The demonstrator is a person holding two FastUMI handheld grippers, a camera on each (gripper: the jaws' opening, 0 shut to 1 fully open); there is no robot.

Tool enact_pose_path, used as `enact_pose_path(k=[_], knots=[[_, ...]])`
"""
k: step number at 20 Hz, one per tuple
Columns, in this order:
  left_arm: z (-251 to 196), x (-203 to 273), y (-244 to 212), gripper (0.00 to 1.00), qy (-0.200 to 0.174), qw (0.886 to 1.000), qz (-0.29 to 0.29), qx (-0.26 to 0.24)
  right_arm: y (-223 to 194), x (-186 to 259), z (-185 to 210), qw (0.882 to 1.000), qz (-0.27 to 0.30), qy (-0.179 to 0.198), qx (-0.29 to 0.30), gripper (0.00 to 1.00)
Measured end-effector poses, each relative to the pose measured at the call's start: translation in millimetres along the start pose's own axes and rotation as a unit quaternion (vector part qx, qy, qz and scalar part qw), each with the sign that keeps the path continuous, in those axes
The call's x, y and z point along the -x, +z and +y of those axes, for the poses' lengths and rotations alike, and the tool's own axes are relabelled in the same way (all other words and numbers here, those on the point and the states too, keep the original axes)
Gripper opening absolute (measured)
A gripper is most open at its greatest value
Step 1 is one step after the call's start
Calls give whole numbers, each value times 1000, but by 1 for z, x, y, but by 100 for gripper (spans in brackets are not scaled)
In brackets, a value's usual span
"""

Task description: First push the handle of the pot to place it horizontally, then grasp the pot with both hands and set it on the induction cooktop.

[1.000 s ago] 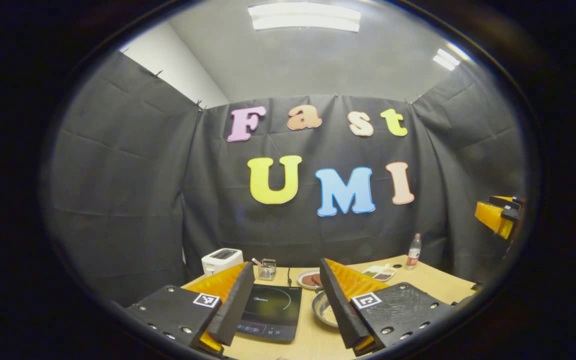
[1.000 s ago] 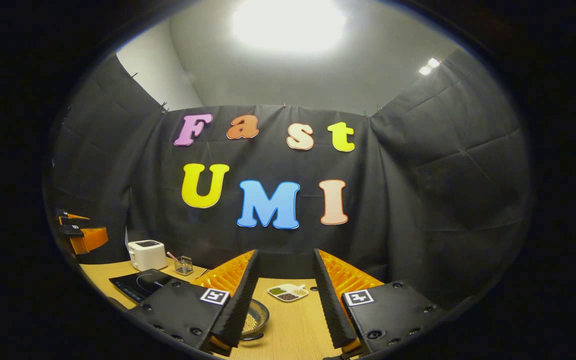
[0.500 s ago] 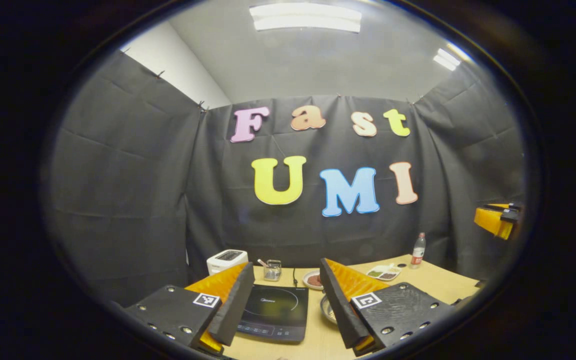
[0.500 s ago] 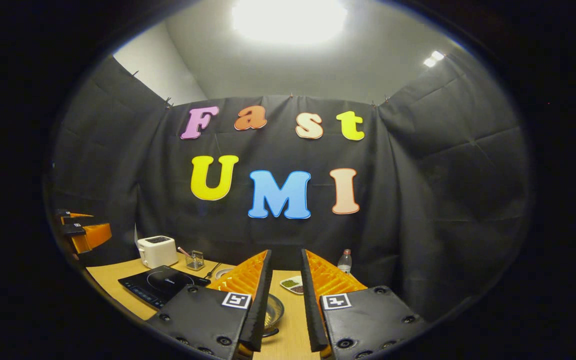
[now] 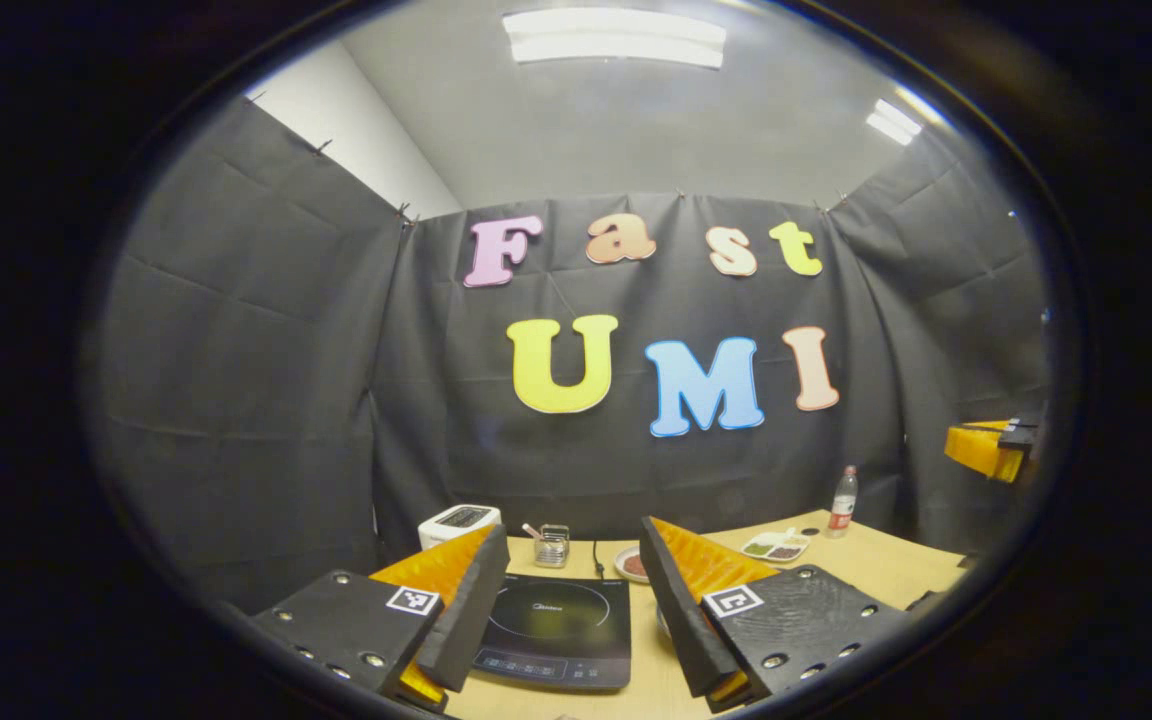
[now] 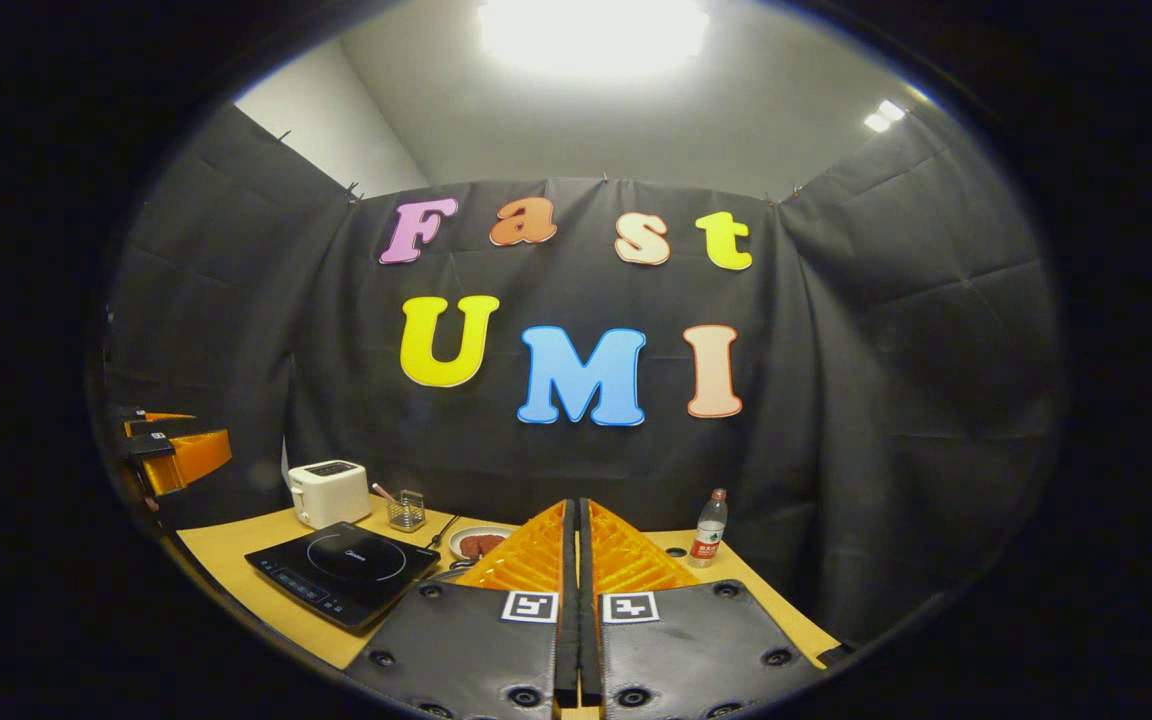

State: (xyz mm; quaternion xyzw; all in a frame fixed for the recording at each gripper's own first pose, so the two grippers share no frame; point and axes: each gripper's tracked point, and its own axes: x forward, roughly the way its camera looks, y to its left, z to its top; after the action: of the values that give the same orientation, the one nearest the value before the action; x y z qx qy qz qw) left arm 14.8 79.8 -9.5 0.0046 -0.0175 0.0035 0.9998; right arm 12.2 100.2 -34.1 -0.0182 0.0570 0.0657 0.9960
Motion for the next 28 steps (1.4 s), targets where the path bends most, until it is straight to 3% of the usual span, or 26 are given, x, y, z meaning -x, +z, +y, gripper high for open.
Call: enact_pose_path(k=[8,14,19,28], knots=[[23,-4,-7,77,4,1000,1,6,-58,-13,41,993,91,69,12,2],[27,-10,-18,77,24,1000,10,4,-103,-21,57,980,152,122,43,2],[20,-21,-26,77,42,999,19,-2,-160,-27,68,957,221,177,60,2],[11,-39,-40,77,75,996,43,-12,-238,-30,70,914,319,241,73,2]])
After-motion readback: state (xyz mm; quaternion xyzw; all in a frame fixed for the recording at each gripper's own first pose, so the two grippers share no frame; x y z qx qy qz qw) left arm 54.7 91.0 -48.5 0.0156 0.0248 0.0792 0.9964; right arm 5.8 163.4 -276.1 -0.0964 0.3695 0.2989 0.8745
